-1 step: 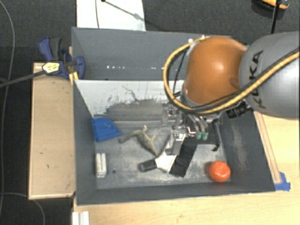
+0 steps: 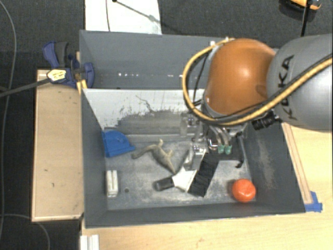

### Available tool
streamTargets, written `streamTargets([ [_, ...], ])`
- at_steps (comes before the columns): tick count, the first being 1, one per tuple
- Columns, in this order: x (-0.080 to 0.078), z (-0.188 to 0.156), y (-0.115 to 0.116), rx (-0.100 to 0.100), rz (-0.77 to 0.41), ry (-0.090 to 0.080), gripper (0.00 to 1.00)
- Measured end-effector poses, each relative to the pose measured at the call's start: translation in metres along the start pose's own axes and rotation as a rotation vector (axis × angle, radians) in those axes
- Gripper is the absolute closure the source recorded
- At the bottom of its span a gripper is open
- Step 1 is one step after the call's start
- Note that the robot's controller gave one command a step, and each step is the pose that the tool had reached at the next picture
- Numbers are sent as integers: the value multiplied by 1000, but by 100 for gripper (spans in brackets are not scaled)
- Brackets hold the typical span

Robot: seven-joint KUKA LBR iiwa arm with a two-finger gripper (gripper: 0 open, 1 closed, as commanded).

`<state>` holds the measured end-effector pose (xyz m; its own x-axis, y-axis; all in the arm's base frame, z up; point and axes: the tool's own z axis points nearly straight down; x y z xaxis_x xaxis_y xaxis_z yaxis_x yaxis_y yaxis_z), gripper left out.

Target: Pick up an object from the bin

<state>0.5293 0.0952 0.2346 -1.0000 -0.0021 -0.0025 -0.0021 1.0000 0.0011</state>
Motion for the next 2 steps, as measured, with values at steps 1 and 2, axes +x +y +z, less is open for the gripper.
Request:
streamTargets([
  [1, 4, 28, -18, -1, -54, -4, 0],
  [2, 11, 53, -38, 0, -9, 2, 0],
])
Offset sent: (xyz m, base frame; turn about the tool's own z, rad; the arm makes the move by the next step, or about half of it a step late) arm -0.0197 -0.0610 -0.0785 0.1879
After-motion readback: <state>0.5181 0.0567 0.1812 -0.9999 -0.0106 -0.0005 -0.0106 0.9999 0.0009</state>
